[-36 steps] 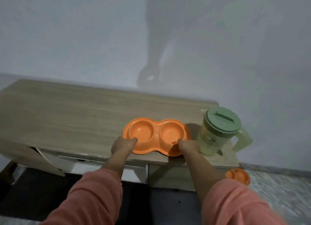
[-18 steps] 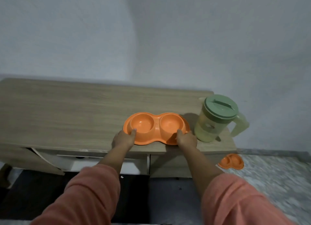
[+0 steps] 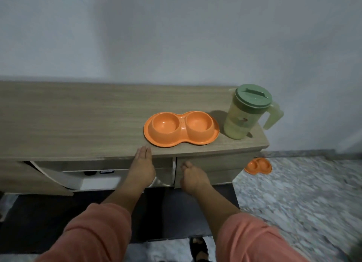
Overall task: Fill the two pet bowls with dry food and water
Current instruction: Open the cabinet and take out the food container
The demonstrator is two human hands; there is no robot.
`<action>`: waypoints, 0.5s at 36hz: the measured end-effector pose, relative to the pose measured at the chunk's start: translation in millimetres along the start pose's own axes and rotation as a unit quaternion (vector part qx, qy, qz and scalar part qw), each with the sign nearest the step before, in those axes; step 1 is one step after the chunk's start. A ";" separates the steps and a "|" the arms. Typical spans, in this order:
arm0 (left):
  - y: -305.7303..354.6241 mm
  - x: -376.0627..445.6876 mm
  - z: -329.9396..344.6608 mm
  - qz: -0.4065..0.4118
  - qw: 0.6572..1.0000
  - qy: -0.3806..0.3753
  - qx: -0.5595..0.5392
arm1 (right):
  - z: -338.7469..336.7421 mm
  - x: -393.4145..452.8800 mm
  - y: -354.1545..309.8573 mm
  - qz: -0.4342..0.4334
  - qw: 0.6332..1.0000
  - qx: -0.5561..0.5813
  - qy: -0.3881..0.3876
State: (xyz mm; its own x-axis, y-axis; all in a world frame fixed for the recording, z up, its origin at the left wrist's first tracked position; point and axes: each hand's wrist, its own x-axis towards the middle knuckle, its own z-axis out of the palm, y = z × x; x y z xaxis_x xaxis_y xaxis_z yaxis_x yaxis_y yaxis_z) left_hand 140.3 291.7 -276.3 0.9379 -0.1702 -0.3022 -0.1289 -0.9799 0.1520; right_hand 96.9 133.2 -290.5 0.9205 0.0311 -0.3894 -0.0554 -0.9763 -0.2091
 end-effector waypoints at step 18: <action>-11.3 7.3 5.8 0.016 0.999 -0.037 0.003 | 18.6 24.4 -28.9 0.017 0.964 -0.258 -0.059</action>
State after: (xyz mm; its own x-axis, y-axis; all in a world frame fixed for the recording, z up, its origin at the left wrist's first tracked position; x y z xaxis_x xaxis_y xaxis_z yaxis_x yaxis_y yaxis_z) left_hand 146.7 300.9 -285.7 0.9067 -0.2082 -0.3668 -0.1602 -0.9745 0.1572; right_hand 113.7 166.2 -310.6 0.8700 -0.0089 -0.4930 0.1423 -0.9528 0.2683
